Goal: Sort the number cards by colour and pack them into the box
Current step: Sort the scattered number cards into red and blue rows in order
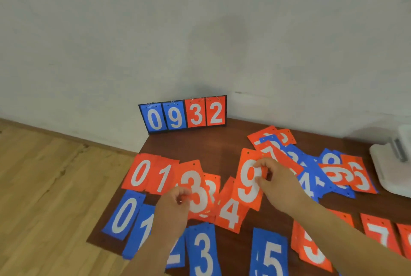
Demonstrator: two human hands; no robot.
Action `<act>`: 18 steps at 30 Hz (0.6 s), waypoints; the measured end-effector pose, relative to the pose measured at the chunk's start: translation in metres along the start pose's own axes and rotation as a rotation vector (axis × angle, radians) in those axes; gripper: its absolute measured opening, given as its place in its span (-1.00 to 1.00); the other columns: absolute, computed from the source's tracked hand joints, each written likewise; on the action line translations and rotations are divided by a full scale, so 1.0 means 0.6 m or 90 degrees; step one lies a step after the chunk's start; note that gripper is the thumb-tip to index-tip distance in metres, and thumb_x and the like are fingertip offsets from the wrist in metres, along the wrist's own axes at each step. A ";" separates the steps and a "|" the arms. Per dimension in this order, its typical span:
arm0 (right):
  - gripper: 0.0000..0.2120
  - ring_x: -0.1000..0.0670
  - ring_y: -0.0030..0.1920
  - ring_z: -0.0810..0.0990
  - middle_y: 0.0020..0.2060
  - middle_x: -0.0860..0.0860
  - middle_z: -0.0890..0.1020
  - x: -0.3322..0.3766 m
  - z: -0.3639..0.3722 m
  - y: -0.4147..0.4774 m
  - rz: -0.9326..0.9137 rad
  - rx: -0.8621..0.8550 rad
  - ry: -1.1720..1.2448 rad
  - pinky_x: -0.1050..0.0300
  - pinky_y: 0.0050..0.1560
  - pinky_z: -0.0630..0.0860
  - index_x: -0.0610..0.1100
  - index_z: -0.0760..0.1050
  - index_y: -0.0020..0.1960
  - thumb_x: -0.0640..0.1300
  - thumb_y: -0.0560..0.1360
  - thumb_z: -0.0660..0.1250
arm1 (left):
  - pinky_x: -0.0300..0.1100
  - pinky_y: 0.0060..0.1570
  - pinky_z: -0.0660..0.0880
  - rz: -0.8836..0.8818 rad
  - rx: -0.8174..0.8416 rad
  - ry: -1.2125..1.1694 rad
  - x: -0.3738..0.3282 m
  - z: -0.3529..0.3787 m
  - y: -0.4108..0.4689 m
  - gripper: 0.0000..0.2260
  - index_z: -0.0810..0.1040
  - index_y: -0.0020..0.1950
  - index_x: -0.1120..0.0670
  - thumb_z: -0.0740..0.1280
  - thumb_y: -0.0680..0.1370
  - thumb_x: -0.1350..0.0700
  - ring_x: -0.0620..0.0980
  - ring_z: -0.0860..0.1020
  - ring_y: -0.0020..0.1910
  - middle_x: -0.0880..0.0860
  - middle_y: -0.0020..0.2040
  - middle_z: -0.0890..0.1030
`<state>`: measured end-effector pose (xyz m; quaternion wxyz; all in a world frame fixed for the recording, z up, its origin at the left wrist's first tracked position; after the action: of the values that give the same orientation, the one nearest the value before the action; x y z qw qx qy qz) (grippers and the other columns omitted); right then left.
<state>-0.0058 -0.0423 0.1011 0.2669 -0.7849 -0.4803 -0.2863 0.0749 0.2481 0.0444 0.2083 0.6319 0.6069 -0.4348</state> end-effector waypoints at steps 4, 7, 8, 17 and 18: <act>-0.72 0.16 -0.14 0.58 0.07 0.18 0.56 -0.037 0.029 0.010 0.079 0.008 -0.029 0.36 -0.24 0.48 0.17 0.43 0.09 -0.17 0.56 0.38 | -0.49 -0.13 0.36 0.023 0.082 0.130 0.037 0.042 0.068 -0.76 0.56 0.05 -0.16 0.31 0.60 0.22 -0.25 0.50 0.01 -0.29 0.01 0.53; -0.73 0.21 -0.11 0.56 0.10 0.18 0.52 -0.072 0.040 0.008 0.135 0.022 -0.033 0.44 -0.28 0.44 0.17 0.43 0.12 -0.16 0.57 0.36 | -0.47 -0.15 0.40 0.042 0.133 0.192 0.061 0.088 0.106 -0.75 0.55 0.14 -0.15 0.31 0.60 0.20 -0.24 0.54 0.01 -0.22 0.06 0.57; -0.73 0.19 -0.09 0.56 0.12 0.16 0.53 -0.087 0.042 0.007 0.156 0.026 -0.032 0.44 -0.28 0.45 0.18 0.43 0.13 -0.16 0.58 0.36 | -0.42 -0.14 0.45 0.046 0.149 0.209 0.067 0.102 0.114 -0.75 0.55 0.15 -0.17 0.31 0.60 0.18 -0.24 0.53 -0.02 -0.19 0.07 0.59; -0.69 -0.02 0.23 0.58 0.29 0.08 0.53 -0.133 0.064 0.002 0.230 0.057 0.013 0.37 -0.24 0.55 0.24 0.46 0.17 -0.14 0.58 0.36 | -0.20 0.10 0.52 0.117 0.186 0.436 0.043 0.132 0.115 -0.74 0.53 0.27 -0.18 0.30 0.58 -0.12 -0.09 0.49 0.14 -0.13 0.15 0.54; -0.69 0.00 0.22 0.58 0.28 0.08 0.54 -0.131 0.062 0.000 0.226 0.057 0.025 0.35 -0.22 0.56 0.26 0.46 0.16 -0.13 0.58 0.37 | -0.19 0.14 0.51 0.121 0.182 0.414 0.029 0.132 0.107 -0.73 0.53 0.27 -0.19 0.30 0.58 -0.14 -0.08 0.46 0.18 -0.13 0.18 0.52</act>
<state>-0.0278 -0.0637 0.0199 0.3574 -0.8389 -0.3412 -0.2284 0.1105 0.1843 -0.0288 -0.0464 0.8132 0.5133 -0.2702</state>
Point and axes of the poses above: each hand's wrist, its own y-axis towards the middle knuckle, its own z-axis out of the palm, x = y × z, the point moved 10 cm from there along y, towards the middle knuckle
